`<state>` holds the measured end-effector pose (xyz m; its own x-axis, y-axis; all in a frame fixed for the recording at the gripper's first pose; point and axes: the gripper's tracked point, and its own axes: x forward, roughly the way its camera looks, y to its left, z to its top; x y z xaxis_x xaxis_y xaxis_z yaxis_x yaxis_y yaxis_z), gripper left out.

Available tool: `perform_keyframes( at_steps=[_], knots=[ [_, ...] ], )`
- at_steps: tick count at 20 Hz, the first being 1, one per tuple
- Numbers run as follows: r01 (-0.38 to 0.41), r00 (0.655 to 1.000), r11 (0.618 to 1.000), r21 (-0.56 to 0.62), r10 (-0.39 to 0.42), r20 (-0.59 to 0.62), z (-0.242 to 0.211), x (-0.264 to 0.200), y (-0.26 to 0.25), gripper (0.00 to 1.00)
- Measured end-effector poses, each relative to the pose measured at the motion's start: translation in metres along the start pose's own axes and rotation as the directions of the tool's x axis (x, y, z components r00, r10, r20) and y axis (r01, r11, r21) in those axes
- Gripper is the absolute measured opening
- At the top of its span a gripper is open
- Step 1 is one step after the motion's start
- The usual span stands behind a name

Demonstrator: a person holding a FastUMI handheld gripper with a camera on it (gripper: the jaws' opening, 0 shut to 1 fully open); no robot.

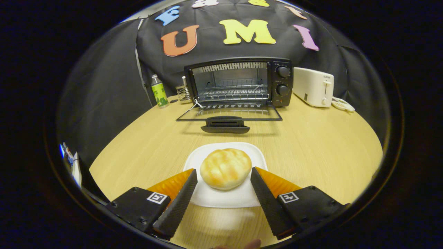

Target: Open the toaster oven, put the food inside, and close the toaster oven door.

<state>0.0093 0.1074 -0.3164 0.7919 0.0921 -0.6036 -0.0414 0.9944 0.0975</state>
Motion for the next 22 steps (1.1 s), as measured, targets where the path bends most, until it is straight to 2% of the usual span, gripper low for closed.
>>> perform_keyframes(
  at_steps=[6,12,15,17,19,22],
  knots=[
    [0.002,1.000,1.000,0.012,-0.002,-0.012,0.000,0.006,-0.002,0.96],
    [-0.005,0.999,0.999,0.041,0.003,0.034,0.012,-0.003,-0.005,0.70],
    [-0.036,0.995,0.995,0.094,0.027,0.091,0.032,-0.015,0.000,0.65],
    [-0.092,0.988,0.979,0.184,0.067,0.137,0.049,-0.020,0.006,0.64],
    [-0.148,0.977,0.945,0.292,0.094,0.189,0.070,-0.023,0.011,0.63],
    [-0.189,0.965,0.909,0.371,0.102,0.243,0.097,-0.019,0.017,0.62]
  ],
)
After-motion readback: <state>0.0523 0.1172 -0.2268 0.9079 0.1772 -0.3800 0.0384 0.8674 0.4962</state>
